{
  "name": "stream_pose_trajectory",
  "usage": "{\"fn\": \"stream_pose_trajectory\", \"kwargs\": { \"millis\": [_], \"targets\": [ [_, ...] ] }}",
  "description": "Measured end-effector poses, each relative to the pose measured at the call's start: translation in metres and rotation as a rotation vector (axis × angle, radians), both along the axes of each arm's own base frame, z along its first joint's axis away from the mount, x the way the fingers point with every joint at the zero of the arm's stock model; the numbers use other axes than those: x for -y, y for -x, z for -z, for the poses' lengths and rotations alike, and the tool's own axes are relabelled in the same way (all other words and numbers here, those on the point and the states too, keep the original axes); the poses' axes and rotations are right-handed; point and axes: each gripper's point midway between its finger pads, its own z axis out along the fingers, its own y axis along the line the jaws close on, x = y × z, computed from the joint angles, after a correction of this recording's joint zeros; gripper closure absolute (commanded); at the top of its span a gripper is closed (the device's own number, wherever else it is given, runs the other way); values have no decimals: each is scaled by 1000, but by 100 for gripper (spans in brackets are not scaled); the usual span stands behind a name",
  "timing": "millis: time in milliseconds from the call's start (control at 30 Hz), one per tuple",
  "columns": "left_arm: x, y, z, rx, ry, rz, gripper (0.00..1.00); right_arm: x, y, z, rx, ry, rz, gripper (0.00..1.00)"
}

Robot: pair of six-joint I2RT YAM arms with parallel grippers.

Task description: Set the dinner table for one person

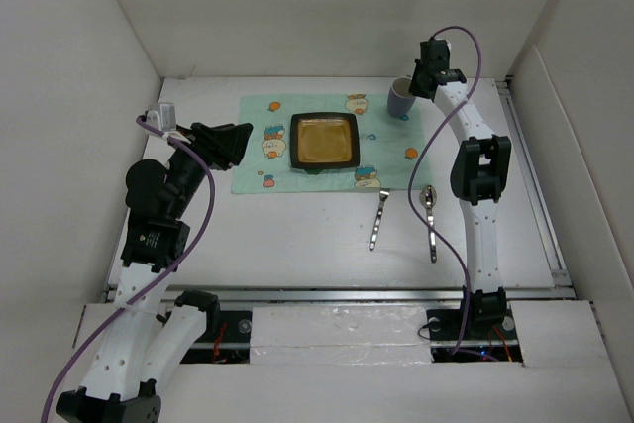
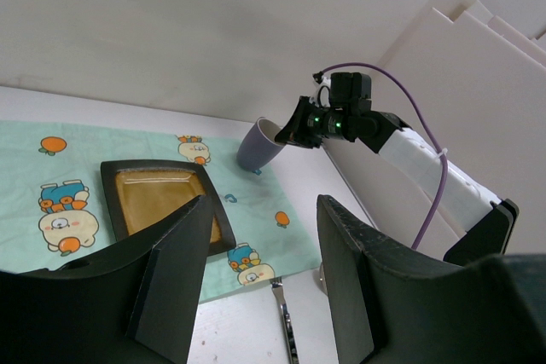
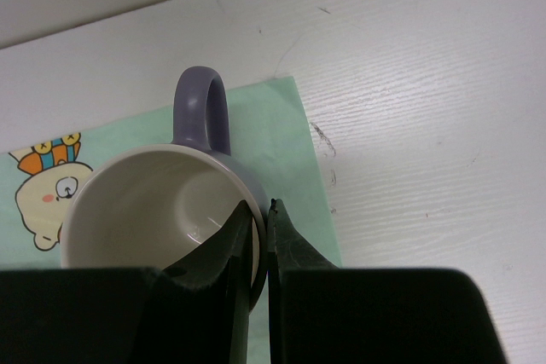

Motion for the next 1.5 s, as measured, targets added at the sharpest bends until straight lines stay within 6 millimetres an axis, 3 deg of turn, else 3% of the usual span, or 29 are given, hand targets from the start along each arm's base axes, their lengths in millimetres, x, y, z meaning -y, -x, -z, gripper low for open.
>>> {"fn": "stream_pose_trajectory", "kwargs": {
  "millis": [200,367,667,767,867,967,1167,1233,1267,1300,1333,1367,1433,1467,1500],
  "targets": [
    [0,0,1,-6,-1,1,52,0,1,3,-9,1,0,87],
    [0,0,0,-4,-1,1,52,0,1,8,-10,0,1,70],
    [1,-6,4,-22,-5,1,52,-1,-2,2,15,-7,-3,56],
    [2,-12,10,-46,-15,1,53,-2,4,-9,21,-17,-7,45],
    [12,-20,18,-83,-34,52,55,-3,13,-43,70,-37,-15,39],
    [29,-28,20,-110,-51,140,53,-2,40,-95,144,-67,-22,36],
    [47,-51,41,-200,-92,204,50,2,134,-224,434,-173,-54,36],
    [50,-64,51,-248,-112,192,49,-1,164,-256,535,-212,-80,37],
    [52,-75,58,-288,-137,169,48,-3,177,-266,571,-229,-93,37],
    [57,-86,61,-315,-163,148,48,-3,177,-266,571,-229,-93,38],
    [66,-99,62,-331,-191,134,48,-9,196,-278,616,-259,-123,39],
    [76,-108,63,-344,-217,126,48,-12,202,-279,634,-274,-139,40],
    [103,-117,69,-355,-264,125,48,-20,220,-264,615,-289,-166,55],
    [115,-114,76,-368,-295,119,48,-25,230,-254,596,-297,-178,65],
    [129,-106,82,-375,-330,117,48,-28,239,-243,577,-304,-184,99]
  ]
}}
